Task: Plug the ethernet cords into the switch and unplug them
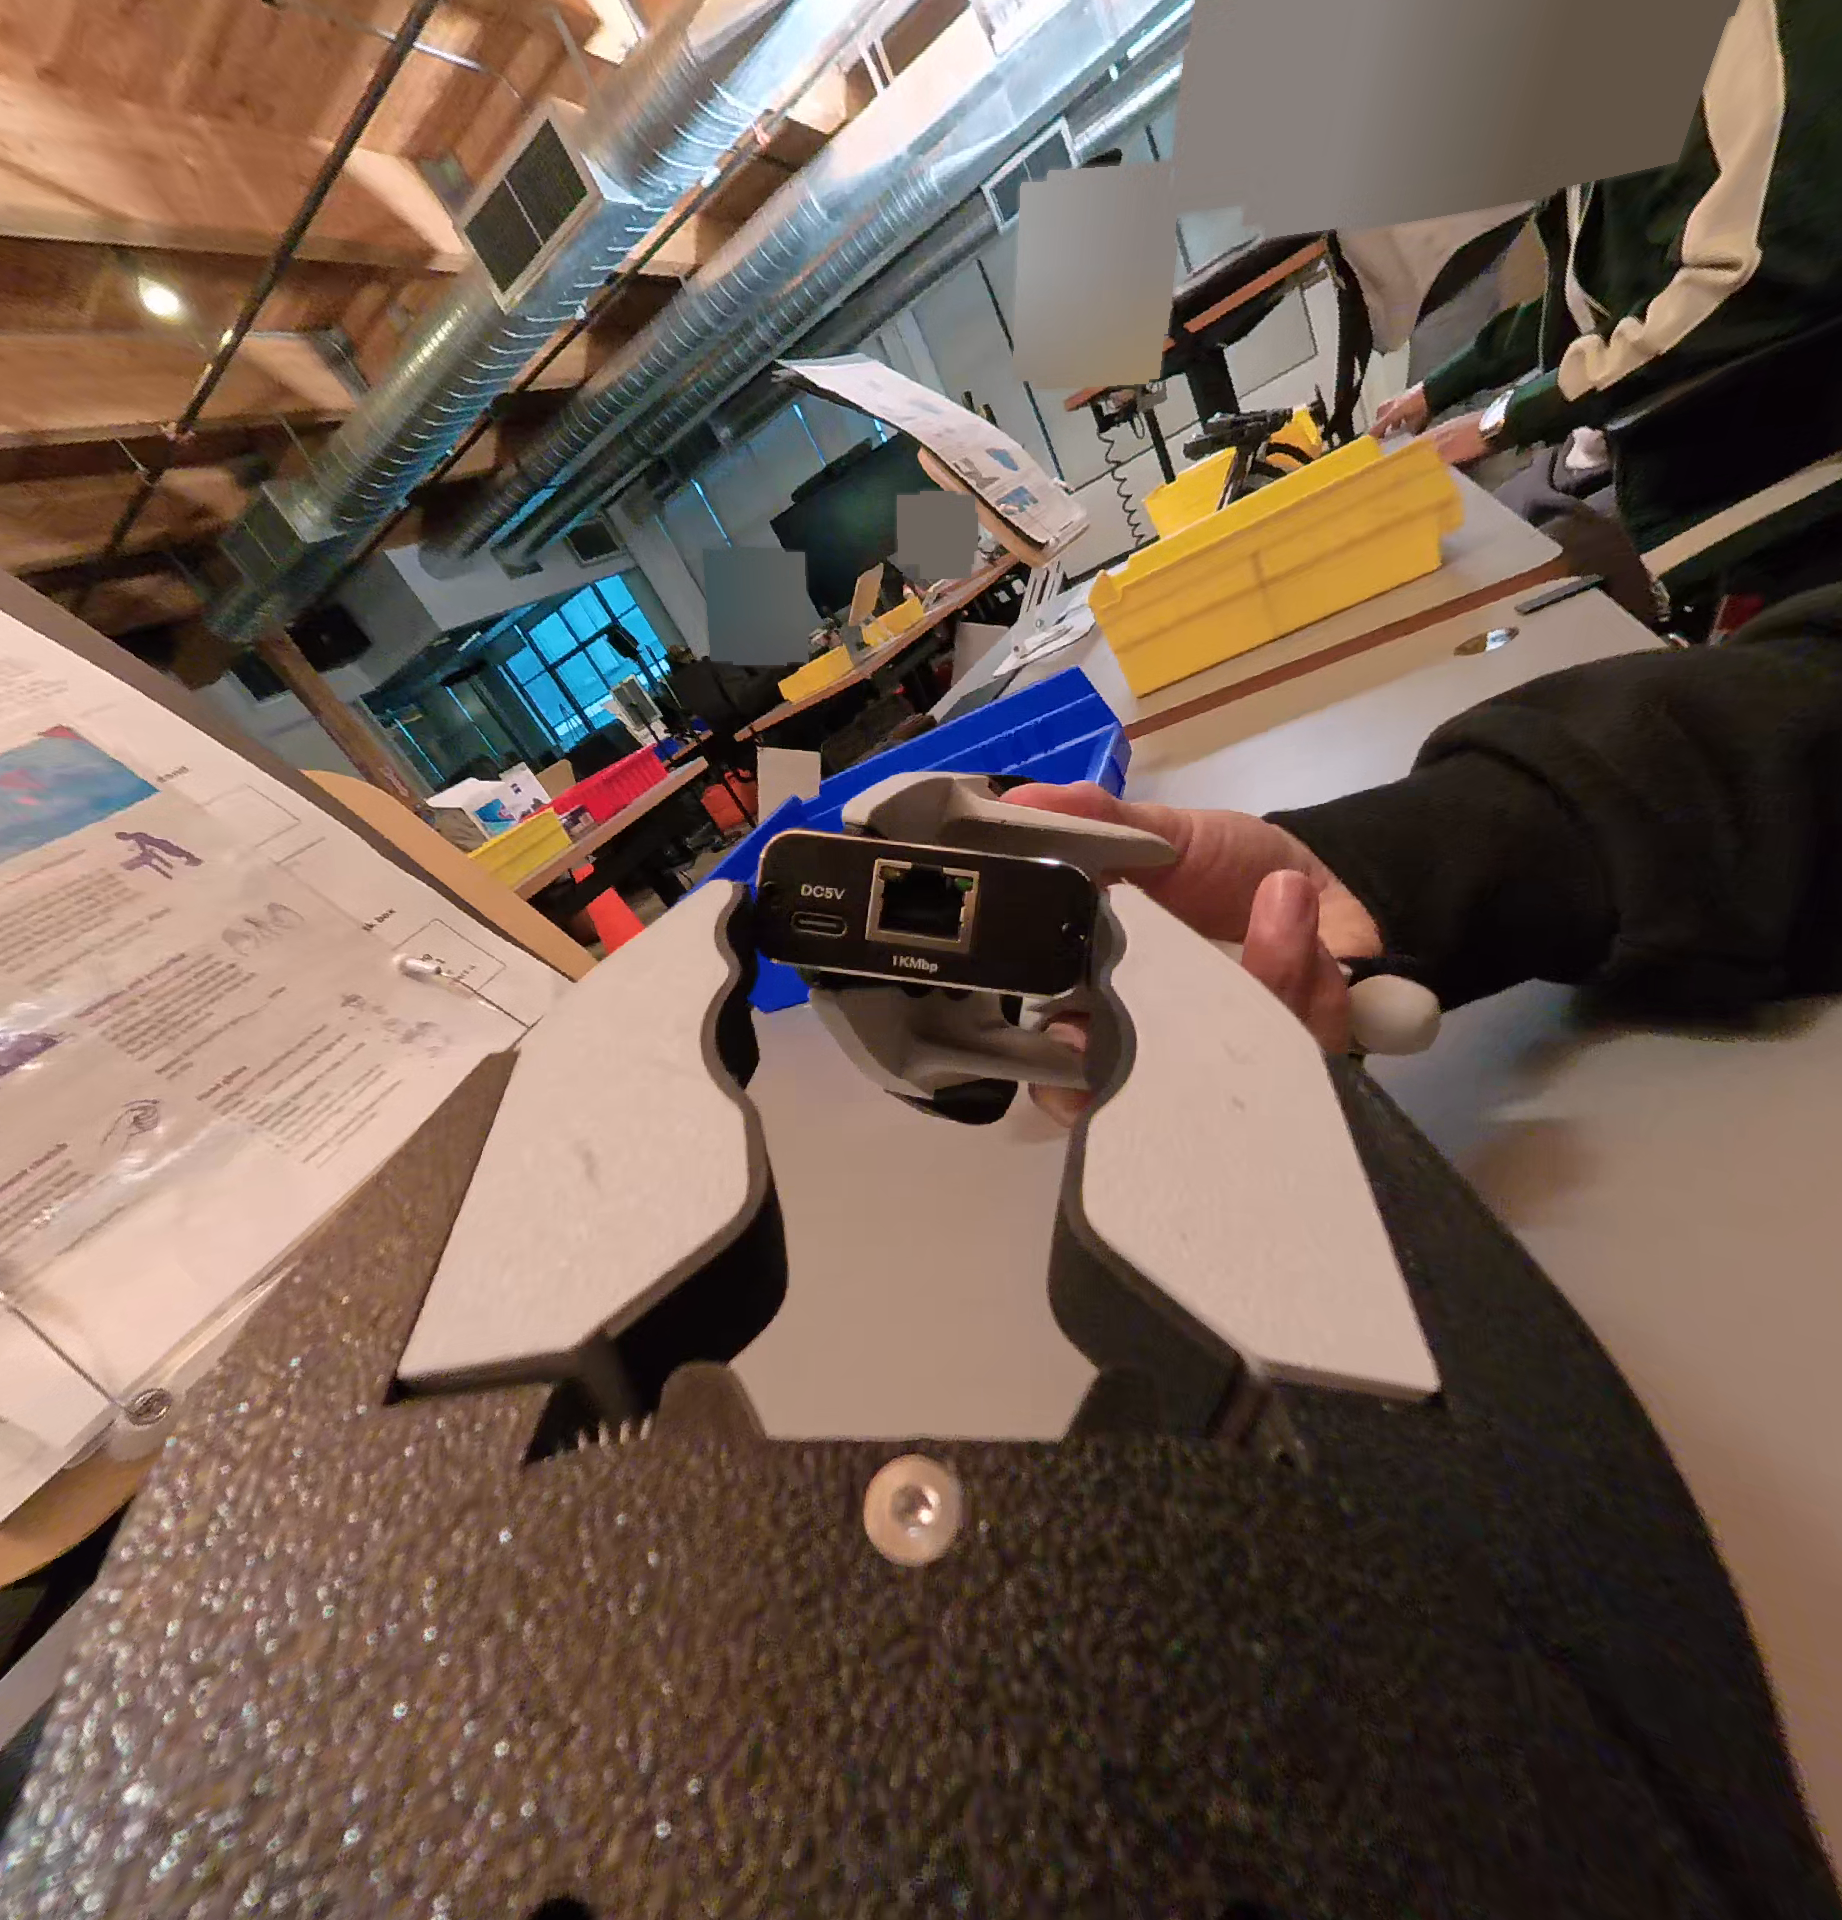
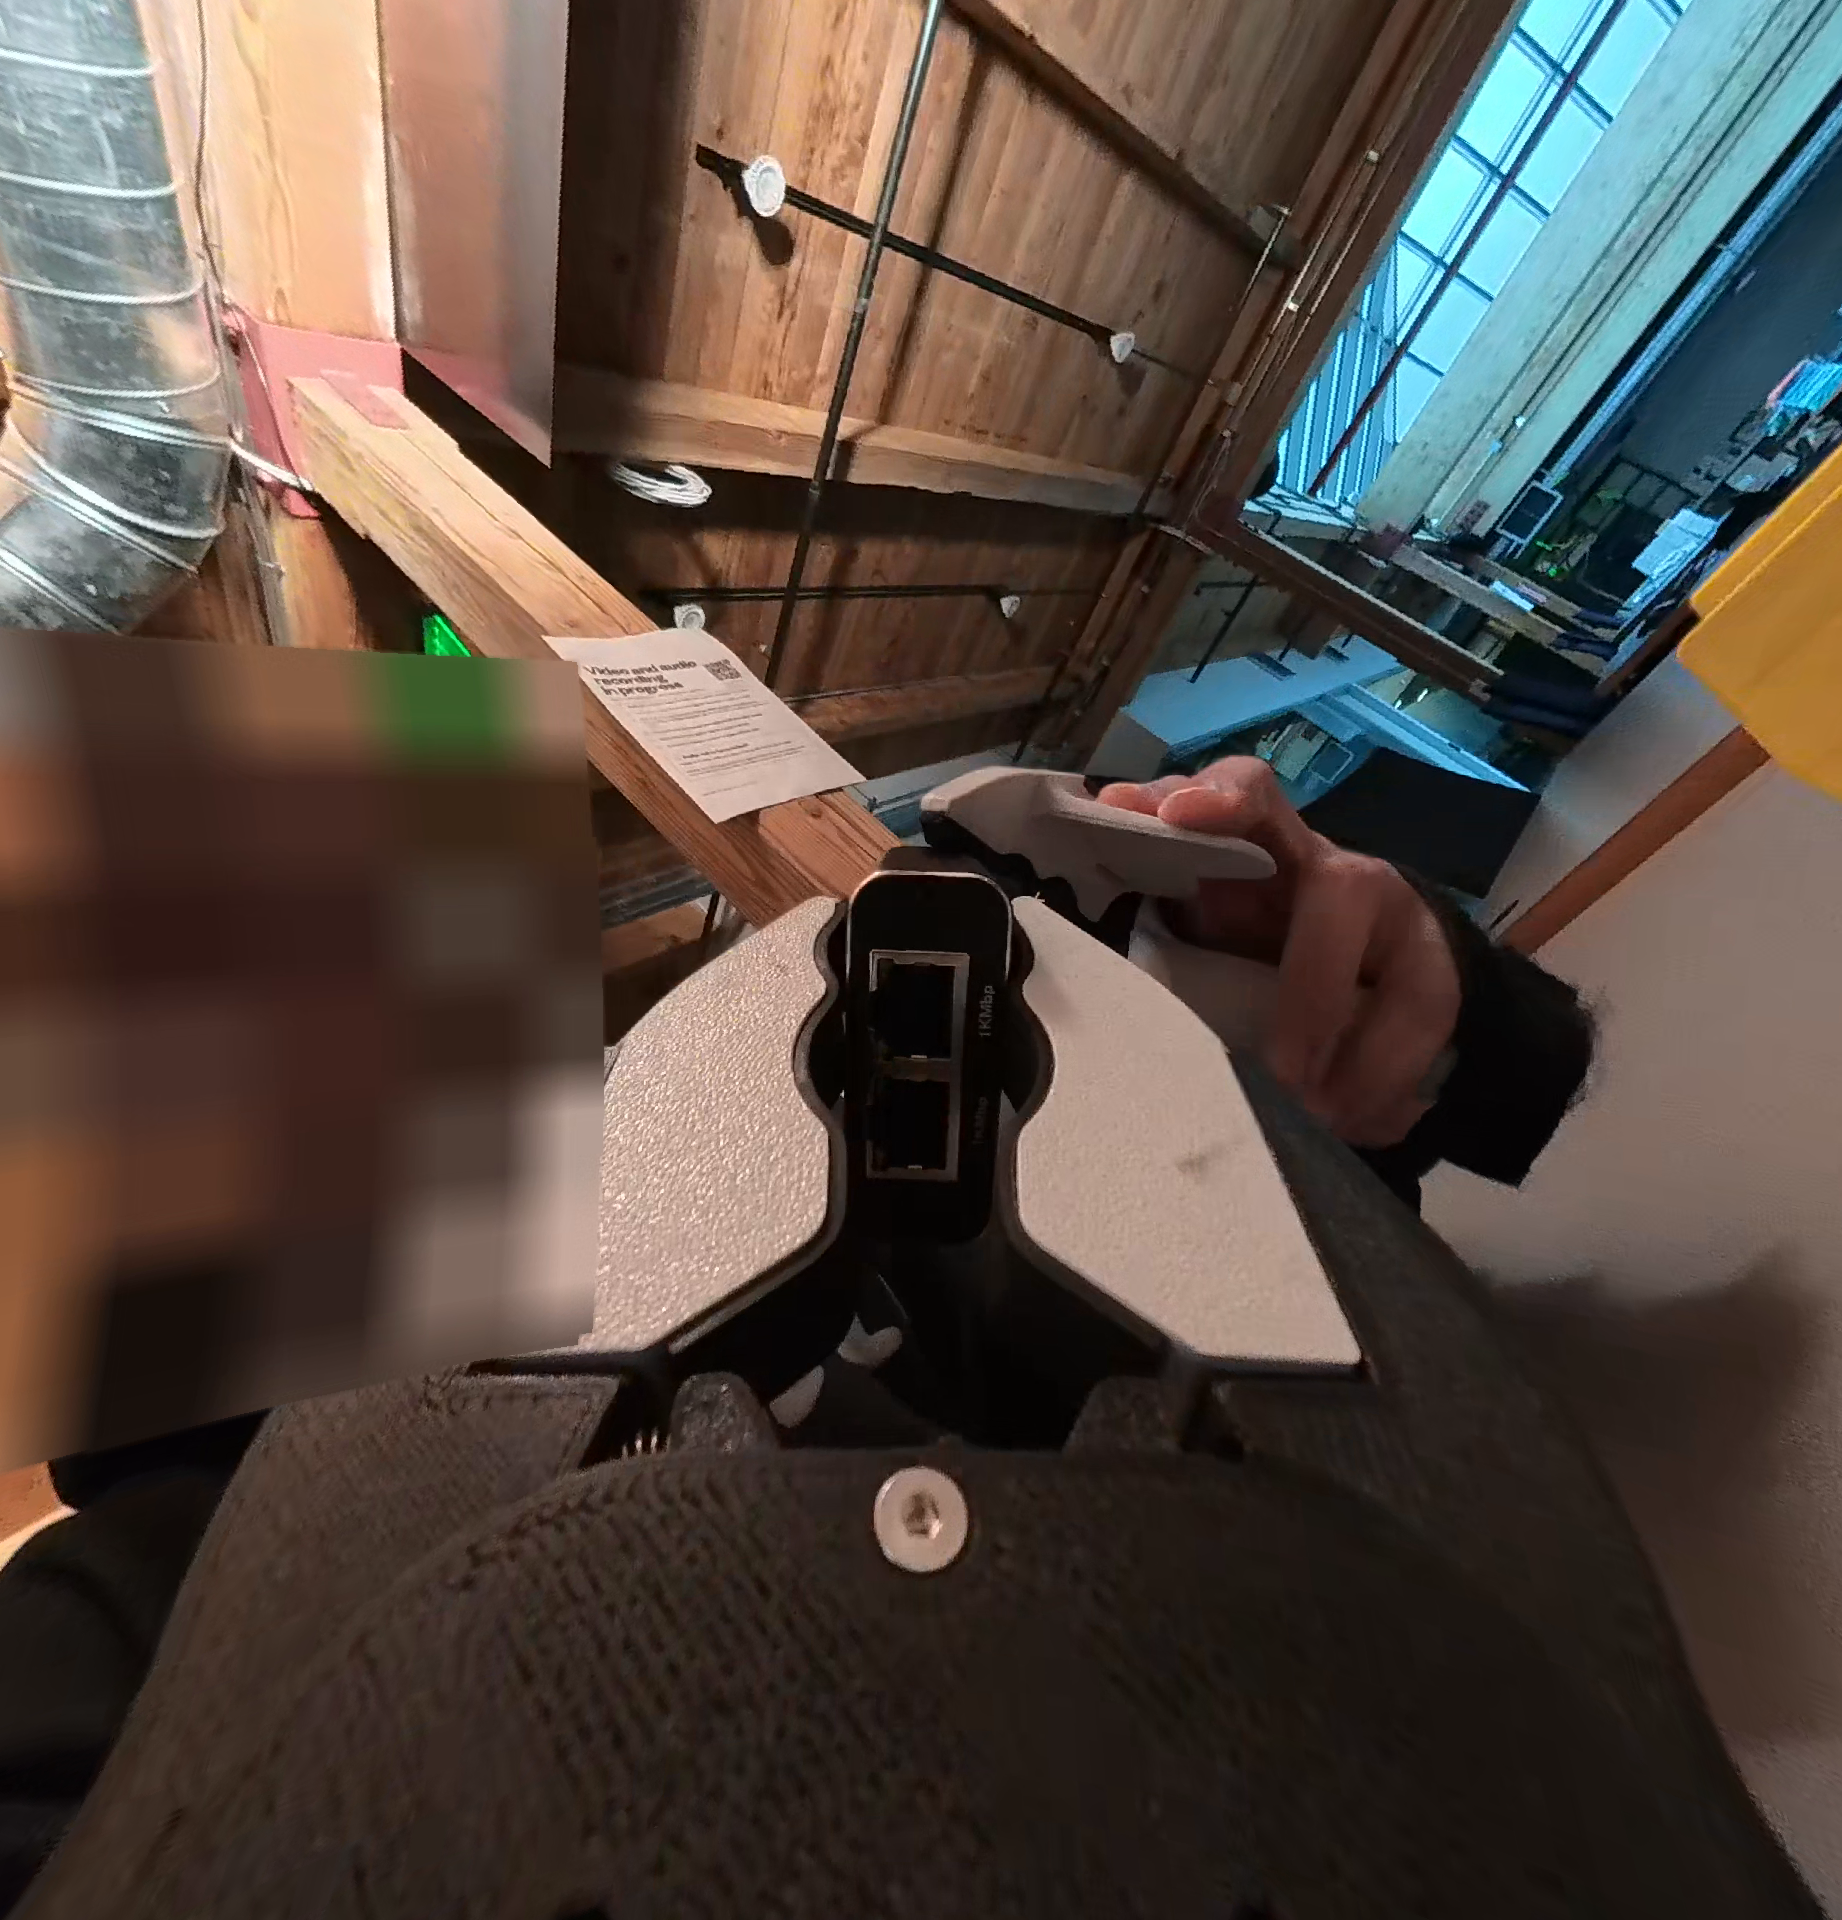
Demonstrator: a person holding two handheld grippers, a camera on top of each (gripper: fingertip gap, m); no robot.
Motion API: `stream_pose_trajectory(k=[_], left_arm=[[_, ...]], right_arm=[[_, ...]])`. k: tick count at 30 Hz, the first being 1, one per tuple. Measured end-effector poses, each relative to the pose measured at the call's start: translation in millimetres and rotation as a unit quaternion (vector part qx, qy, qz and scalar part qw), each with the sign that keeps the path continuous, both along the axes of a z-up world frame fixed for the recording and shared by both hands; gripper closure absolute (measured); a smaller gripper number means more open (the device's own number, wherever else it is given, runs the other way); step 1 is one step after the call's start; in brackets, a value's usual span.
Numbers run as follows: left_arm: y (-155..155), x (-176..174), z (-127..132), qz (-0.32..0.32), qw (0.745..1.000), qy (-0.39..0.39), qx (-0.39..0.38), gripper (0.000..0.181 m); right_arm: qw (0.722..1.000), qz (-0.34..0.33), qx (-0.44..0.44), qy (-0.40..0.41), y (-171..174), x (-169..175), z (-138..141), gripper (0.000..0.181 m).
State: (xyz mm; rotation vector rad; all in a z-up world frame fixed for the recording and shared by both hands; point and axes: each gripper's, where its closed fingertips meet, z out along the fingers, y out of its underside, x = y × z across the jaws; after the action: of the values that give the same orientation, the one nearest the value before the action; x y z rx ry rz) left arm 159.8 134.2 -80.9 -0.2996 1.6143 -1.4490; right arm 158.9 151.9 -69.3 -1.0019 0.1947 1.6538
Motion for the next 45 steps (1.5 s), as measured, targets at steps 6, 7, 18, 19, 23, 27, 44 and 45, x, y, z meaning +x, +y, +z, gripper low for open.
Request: stream_pose_trajectory(k=[6, 7, 18, 19, 23, 27, 44, 45], left_arm=[[5, -1, 9, -0.021, 0.992, 0.078, -0.1, 0.121], [8, -3, 14, -0.04, 0.986, 0.089, -0.134, 0.121], [8, -2, 17, -0.12, 0.946, 0.153, -0.259, 0.121], [8, -1, 16, -0.119, 0.946, 0.153, -0.26, 0.121], [8, 2, 12, -0.116, 0.947, 0.15, -0.26, 0.121], [9, 2, 13, -0.122, 0.946, 0.135, -0.269, 0.121], [10, 0, 17, -0.144, 0.938, 0.128, -0.287, 0.121], [11, 0, 17, -0.144, 0.938, 0.129, -0.286, 0.121]], right_arm=[[0.989, -0.103, 0.023, -0.106, 2, 2, -2, 0.142], [0.98, -0.134, 0.028, -0.146, 2, 3, -2, 0.131], [0.812, -0.342, 0.076, -0.466, 2, -1, -10, 0.09], [0.813, -0.345, 0.081, -0.463, 2, -2, -9, 0.093], [0.811, -0.361, 0.098, -0.45, -1, -2, -2, 0.111], [0.807, -0.363, 0.084, -0.458, 3, -1, -7, 0.115], [0.804, -0.369, 0.085, -0.458, 5, -5, -8, 0.115], [0.803, -0.366, 0.082, -0.464, 5, -5, -8, 0.115]])
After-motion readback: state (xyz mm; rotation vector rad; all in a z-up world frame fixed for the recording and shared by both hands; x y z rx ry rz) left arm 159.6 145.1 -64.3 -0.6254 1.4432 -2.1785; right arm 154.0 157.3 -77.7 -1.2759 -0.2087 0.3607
